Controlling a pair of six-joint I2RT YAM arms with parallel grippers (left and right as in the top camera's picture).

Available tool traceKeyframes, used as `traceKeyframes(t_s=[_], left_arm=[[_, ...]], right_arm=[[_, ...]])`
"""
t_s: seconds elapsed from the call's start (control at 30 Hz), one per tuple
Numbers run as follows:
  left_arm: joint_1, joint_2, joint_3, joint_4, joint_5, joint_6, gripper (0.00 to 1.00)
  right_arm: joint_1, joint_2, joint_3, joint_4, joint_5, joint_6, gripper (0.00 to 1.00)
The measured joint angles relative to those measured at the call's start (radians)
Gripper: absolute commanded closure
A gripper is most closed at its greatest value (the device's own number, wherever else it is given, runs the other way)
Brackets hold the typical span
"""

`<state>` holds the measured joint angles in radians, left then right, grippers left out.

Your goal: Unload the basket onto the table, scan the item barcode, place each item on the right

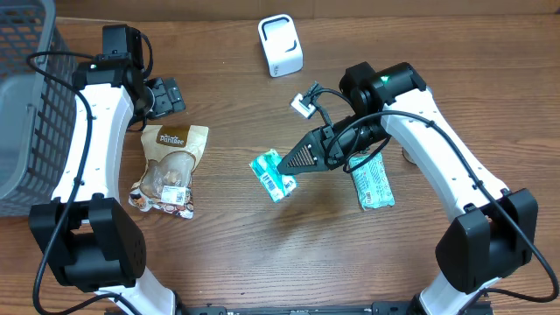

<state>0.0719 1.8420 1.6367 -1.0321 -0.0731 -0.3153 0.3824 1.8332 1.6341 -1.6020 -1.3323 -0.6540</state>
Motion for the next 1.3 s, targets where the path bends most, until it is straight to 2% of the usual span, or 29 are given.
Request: traceKeyframes(t_s=[0.47, 0.67, 0.83, 1.0, 1.3], left_arm=[[0.000, 0.000, 0.000, 0.000, 0.000, 0.000, 0.00], [0.000, 0.000, 0.000, 0.000, 0.000, 0.000, 0.00], [0.000, 0.000, 0.000, 0.000, 0.000, 0.000, 0.00], [0.000, 0.000, 0.000, 0.000, 0.000, 0.000, 0.00], [0.000, 0.000, 0.000, 0.000, 0.000, 0.000, 0.01]], right_arm=[[0.000, 0.000, 0.000, 0.103, 0.110, 0.001, 0.96], [0.000, 0.000, -0.045, 0.259, 0.162, 0.043, 0.96], [0.000, 0.000, -0.136, 0.486, 0.212, 0.179, 0.96], [0.000, 0.000, -0.228, 0.679, 0.345, 0.388, 0.96], [0.000, 0.000, -0.232, 0.732, 0.760, 0.707, 0.96]])
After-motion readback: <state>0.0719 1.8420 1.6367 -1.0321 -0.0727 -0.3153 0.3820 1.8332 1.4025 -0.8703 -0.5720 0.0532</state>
